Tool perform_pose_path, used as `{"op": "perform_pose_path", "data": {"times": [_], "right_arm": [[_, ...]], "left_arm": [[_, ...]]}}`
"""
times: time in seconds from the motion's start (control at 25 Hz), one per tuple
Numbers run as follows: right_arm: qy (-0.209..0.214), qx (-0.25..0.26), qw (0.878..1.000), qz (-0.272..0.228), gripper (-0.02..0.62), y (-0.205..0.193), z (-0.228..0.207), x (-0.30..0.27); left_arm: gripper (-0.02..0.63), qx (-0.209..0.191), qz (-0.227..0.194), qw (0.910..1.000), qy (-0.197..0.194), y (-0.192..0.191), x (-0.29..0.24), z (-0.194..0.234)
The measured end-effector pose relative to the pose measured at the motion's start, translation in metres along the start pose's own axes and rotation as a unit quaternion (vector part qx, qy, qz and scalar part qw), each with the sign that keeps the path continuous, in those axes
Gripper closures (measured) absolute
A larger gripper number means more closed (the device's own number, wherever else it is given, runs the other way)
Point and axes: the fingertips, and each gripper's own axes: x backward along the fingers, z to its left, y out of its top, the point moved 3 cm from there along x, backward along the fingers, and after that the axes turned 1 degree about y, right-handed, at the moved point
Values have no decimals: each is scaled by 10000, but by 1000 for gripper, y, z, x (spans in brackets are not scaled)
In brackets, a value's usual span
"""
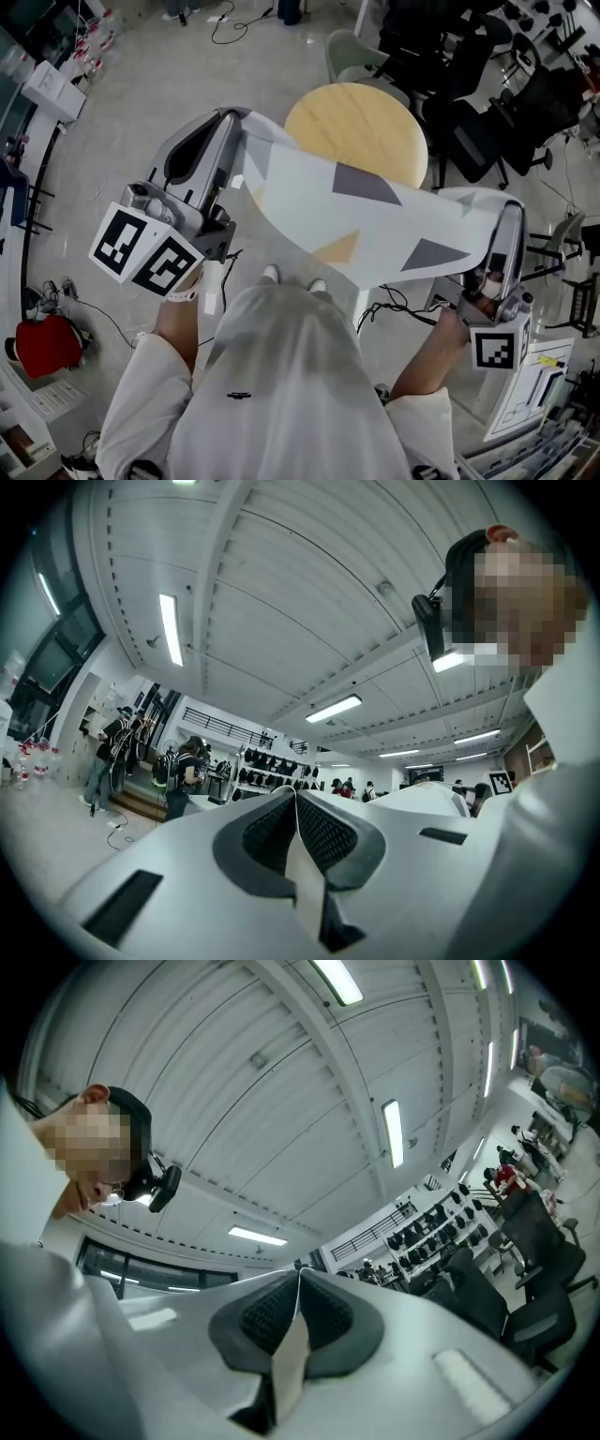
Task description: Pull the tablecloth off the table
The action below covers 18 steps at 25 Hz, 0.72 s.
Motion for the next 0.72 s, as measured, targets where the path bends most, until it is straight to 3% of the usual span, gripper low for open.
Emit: {"op": "perform_pose_path", "data": {"times": [0.28,0.72], "right_arm": [[-110,-79,9997,205,581,-7,-4,4],[475,310,9979,-315,581,34,36,-14]], "left_arm": [[598,104,143,9998,21,-12,0,1],[598,-195,-462,9987,-54,40,17,-6]]}}
